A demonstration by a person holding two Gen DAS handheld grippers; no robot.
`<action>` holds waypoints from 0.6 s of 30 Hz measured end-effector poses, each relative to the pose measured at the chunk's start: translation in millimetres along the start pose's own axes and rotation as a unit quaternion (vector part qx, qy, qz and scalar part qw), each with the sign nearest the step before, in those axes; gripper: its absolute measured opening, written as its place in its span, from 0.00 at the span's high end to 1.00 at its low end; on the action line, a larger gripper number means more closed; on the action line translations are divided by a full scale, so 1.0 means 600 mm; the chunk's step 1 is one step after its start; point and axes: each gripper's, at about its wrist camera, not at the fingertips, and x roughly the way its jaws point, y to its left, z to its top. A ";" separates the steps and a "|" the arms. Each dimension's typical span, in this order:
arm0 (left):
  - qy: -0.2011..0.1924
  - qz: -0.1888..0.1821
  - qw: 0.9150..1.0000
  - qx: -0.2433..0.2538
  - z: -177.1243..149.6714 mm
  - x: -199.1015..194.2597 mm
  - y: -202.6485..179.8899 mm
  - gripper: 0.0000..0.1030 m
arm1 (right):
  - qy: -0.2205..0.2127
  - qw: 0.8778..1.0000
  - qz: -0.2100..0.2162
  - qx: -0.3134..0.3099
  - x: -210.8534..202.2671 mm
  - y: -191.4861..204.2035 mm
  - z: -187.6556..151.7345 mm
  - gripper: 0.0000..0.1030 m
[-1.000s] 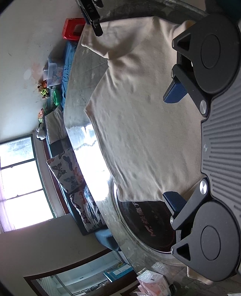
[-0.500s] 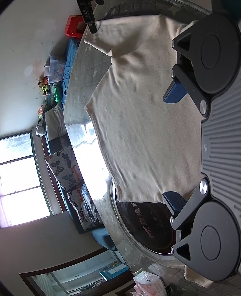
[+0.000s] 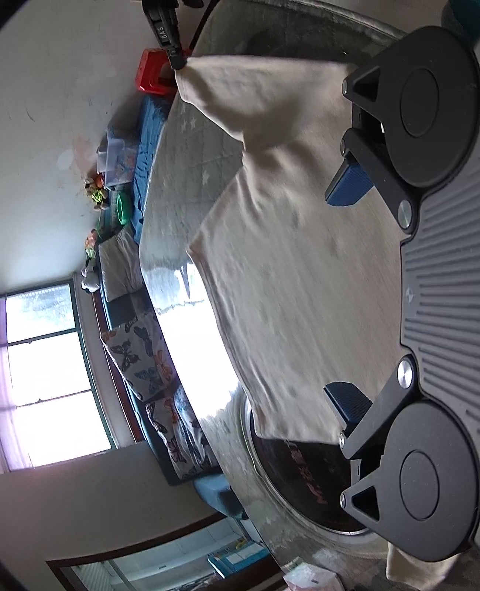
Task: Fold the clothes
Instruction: 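Move the right gripper to the shirt side and close on it, then lift the held shirt side with the right gripper and fold it over the body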
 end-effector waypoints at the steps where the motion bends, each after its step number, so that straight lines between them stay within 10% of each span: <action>1: 0.001 -0.002 1.000 0.000 0.001 0.002 -0.003 0.00 | 0.000 1.000 -0.001 0.000 -0.003 -0.001 -0.002 0.95; 18: 0.002 -0.029 0.999 0.023 0.010 0.009 -0.049 0.00 | 0.013 0.999 0.009 0.030 0.005 -0.017 -0.033 0.84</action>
